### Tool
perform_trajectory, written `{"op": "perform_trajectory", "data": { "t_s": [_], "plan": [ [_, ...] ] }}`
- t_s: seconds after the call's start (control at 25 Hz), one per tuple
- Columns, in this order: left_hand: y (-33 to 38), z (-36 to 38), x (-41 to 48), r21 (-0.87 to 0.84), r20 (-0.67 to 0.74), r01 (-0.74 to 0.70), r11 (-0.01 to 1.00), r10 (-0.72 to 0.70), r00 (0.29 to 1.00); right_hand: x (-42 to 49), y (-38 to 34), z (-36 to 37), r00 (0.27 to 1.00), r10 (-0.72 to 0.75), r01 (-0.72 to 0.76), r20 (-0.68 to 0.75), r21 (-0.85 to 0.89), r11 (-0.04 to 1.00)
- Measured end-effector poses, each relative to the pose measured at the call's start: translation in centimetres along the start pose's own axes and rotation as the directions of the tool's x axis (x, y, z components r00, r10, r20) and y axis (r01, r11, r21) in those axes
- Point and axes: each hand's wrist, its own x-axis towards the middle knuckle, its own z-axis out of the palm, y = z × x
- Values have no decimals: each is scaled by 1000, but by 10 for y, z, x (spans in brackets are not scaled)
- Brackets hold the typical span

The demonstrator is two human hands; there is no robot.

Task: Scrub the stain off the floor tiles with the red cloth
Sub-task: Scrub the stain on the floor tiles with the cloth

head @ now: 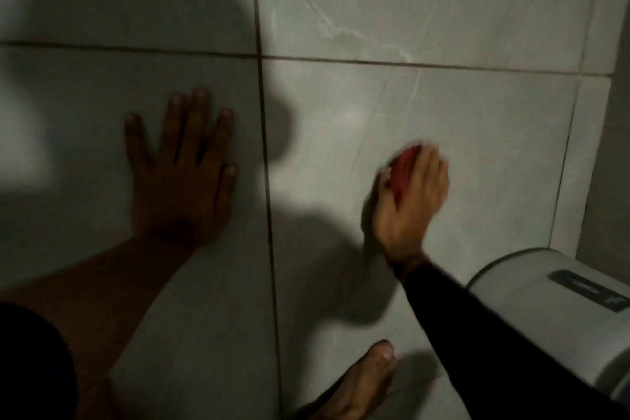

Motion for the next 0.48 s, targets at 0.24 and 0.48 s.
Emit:
{"op": "perform_trajectory", "data": {
  "t_s": [0.24,0.48],
  "plan": [
    [-2,0,-3,-4,18,15,1000,-15,1000,-74,-19,15,840,-474,512,263,-94,854],
    [-6,7,-1,15,2,-5,1000,5,1000,51,-66,22,985,-78,88,-157,63,994]
  ]
}}
